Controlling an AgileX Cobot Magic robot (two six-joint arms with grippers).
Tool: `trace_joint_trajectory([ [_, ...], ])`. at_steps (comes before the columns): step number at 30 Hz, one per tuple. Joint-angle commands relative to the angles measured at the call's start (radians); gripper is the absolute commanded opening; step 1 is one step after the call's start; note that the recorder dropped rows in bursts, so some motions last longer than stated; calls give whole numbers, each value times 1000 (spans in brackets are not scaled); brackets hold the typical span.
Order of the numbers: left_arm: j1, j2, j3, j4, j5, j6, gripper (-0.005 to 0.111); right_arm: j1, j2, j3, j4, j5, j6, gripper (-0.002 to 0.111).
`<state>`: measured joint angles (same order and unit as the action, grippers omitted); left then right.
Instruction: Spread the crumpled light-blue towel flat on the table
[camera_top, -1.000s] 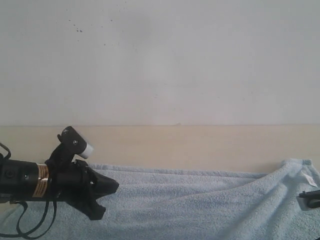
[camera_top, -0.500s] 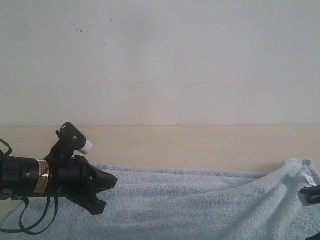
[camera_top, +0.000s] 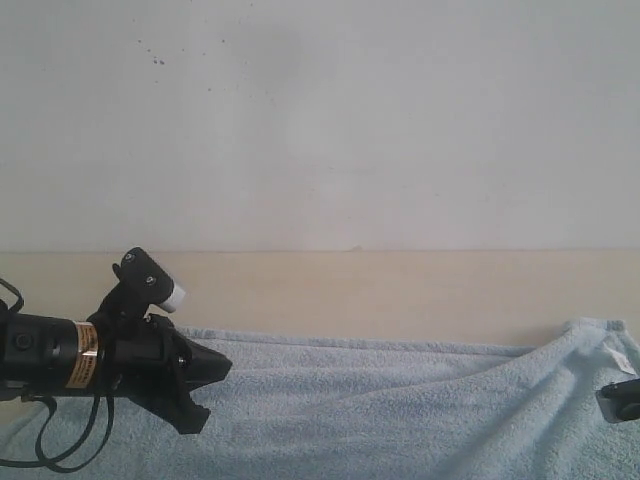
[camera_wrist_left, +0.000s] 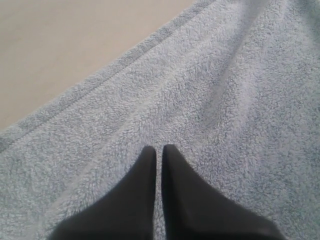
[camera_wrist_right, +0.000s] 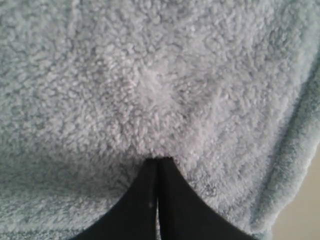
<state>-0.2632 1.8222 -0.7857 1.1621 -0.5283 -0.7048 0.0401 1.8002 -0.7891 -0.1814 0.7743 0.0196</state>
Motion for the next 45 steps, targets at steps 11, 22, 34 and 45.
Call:
trace_joint_trajectory([
  [11, 1, 0, -5, 4, 5, 3, 4, -1, 25, 21, -202, 175, 166, 0],
  [22, 1, 0, -3, 14, 14, 3, 4, -1, -158, 19, -143, -51, 181, 0],
  [34, 1, -151, 114, 46, 419, -112, 4, -1, -322, 19, -138, -469, 215, 0],
  [45, 1, -227, 302, 46, 560, -155, 4, -1, -273, 19, -23, -575, 247, 0],
])
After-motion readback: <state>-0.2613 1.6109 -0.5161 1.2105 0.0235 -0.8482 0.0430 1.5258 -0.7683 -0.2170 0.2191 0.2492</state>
